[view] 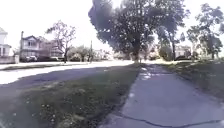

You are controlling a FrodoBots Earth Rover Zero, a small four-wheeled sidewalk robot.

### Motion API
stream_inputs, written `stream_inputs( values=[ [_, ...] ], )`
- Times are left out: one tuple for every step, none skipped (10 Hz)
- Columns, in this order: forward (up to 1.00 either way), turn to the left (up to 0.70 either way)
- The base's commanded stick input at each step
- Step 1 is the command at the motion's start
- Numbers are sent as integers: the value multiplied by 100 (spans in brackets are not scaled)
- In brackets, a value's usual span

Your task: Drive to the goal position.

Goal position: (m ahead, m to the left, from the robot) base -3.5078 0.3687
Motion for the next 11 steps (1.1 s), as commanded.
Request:
stream_inputs(
  values=[
    [0,-70],
    [0,-70],
    [0,-70],
    [0,-70],
    [0,-70],
    [0,-70],
    [0,-70],
    [0,-70],
    [0,-70],
    [0,-70],
    [0,-70]
  ],
)
